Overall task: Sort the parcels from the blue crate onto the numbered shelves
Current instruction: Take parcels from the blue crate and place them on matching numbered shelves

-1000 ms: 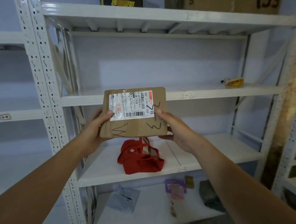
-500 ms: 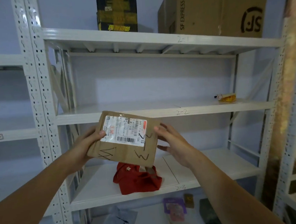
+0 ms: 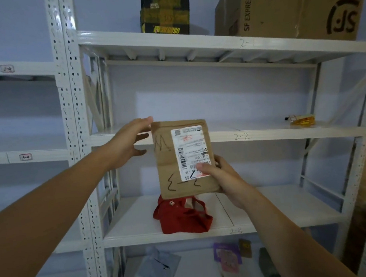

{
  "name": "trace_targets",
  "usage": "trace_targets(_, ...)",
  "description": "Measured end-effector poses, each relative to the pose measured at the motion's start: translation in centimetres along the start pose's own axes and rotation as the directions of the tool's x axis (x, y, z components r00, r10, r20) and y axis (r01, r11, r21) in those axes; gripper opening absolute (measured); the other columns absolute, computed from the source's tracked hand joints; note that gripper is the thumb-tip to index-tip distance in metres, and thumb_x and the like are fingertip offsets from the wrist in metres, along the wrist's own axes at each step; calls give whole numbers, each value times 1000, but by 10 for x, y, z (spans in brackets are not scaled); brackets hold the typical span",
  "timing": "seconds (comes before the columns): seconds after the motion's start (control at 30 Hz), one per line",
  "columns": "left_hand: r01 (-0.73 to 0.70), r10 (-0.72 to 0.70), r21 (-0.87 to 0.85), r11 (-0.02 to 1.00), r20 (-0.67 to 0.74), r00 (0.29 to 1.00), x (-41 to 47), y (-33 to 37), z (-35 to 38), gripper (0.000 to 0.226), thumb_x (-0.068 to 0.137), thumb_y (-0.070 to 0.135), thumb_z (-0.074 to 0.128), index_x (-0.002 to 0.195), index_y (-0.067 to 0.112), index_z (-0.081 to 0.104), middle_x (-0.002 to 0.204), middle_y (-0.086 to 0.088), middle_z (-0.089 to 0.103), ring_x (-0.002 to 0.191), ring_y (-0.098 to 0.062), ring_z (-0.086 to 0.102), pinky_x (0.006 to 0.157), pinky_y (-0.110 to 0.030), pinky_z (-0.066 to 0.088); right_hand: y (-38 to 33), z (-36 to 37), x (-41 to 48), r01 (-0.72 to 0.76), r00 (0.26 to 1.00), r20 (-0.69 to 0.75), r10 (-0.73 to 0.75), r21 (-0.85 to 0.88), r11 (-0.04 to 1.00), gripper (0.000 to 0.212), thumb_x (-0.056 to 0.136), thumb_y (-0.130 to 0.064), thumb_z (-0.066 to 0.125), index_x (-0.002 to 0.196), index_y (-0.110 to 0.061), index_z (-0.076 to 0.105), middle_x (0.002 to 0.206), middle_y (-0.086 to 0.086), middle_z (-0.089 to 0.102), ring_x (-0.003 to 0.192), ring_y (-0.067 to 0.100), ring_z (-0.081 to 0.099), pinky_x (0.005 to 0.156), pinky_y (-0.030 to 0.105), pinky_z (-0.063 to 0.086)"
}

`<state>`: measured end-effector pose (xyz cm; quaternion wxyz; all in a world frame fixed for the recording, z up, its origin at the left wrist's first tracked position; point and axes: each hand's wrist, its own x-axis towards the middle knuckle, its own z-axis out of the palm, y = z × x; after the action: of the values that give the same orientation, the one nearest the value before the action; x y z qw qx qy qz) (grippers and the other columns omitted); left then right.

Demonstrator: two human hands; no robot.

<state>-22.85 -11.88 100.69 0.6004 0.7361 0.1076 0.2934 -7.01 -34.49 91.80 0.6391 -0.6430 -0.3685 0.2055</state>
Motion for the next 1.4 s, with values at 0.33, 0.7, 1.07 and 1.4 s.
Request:
trace_targets(0.33,62,-50,-194,979,66,997,-20,-43,36,40,97,53,54,130,31,57,130,-4,65,121,-27,61,86,-48,58,0,13,0,28,998,-57,-19,160,987,68,81,-44,81,140,-31,49,117,-9,76,94,8,77,75,32,61)
trace_targets(0.7,84,-28,-336,938,168,985,-18,-69,36,96,65,27,89,147,26,39,132,-14,66,118,-31,67,81,-61,57,-12,-8,-12,76,997,-43,-69,211,974,112,64,-58,90,156,-26,34,147,-1,57,130,17,60,105,44,54)
trace_targets(1.07,107,-76,-753,650,76,994,-46,-109,121,101,63,32,95,147,30,40,139,-13,62,128,-32,60,101,-61,49,5,20,-20,58,995,-97,-37,225,973,88,77,-36,87,148,-34,34,134,-3,63,115,15,67,90,40,58)
trace_targets(1.4,-60,55,-120,991,-42,998,-62,-94,64,109,44,69,89,139,41,46,150,8,46,140,-15,43,115,-44,38,-57,-80,-36,9,996,82,18,-323,946,114,54,-49,96,153,-36,42,141,-2,62,125,20,63,111,45,48)
